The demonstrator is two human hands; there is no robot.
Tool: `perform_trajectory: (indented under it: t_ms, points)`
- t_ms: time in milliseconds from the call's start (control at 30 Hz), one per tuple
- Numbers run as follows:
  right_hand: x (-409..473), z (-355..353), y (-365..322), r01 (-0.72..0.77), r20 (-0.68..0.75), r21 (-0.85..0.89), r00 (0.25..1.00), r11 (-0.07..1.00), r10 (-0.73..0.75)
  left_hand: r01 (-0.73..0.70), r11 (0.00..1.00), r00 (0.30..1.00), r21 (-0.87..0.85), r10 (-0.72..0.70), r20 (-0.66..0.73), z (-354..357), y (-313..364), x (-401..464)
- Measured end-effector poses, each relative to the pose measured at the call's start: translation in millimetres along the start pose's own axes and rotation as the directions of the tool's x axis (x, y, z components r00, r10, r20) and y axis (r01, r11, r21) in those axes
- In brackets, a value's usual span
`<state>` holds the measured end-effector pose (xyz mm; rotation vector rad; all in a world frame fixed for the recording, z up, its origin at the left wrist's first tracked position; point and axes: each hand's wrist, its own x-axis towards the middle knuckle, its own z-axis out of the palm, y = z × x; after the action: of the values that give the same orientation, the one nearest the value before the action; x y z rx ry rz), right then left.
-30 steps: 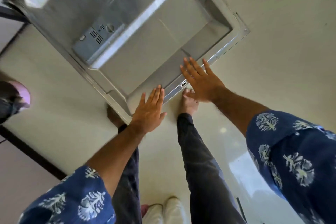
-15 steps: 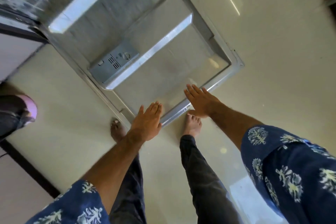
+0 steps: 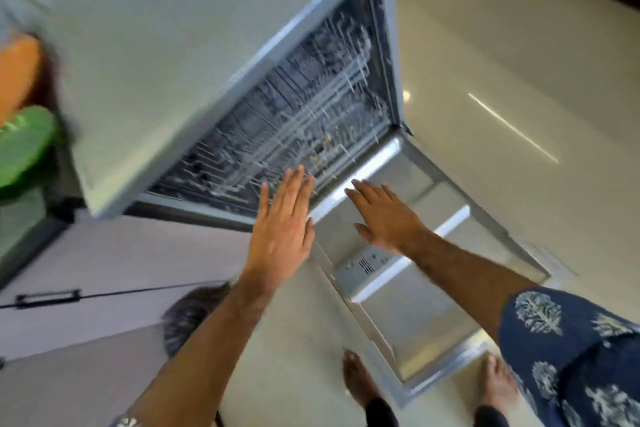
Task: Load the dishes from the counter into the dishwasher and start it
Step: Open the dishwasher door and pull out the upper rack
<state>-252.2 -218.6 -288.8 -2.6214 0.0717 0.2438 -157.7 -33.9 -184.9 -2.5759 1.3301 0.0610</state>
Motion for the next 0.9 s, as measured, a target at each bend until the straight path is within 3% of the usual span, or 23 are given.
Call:
perform_trajectory:
  t_ms: [167, 267, 367, 433, 500, 633, 900]
  points:
    - [68, -80, -60, 0.08, -0.22, -0.028, 0.972, 0.996, -0.084, -0.049, 0.978, 0.965, 0.205, 0.099, -0.243, -110, -89, 24]
    - [102, -103, -84, 0.095, -0.247, -0.085, 0.962, 0.992, -0.113, -0.034, 0.968, 0.971, 0.249, 0.091, -0.223, -141, -139, 46]
    - [130, -106, -93, 0.088, -0.181, -0.15, 0.977, 0.985, -0.115, -0.04, 0.98, 0.998, 0.193, 0.048, -0.039, -131, -173, 64]
    - [147, -102, -91, 0.073, -0.116, -0.208, 0.988, 0.975, -0.099, -0.047, 0.997, 0.999, 0.059, 0.046, 0.016, -112, -178, 66]
    - [166, -91, -85, 0.059, -0.068, -0.276, 0.994, 0.959, -0.081, -0.059, 0.997, 0.998, -0.047, 0.057, -0.039, -99, -180, 66]
    - [197, -65, -71, 0.052, -0.02, -0.368, 0.998, 0.928, -0.063, -0.15, 0.985, 0.976, -0.09, 0.134, -0.17, -93, -183, 66]
    - [205, -51, -58, 0.027, -0.096, -0.395, 0.993, 0.918, -0.07, -0.295, 0.954, 0.925, 0.051, 0.298, -0.235, -86, -184, 66]
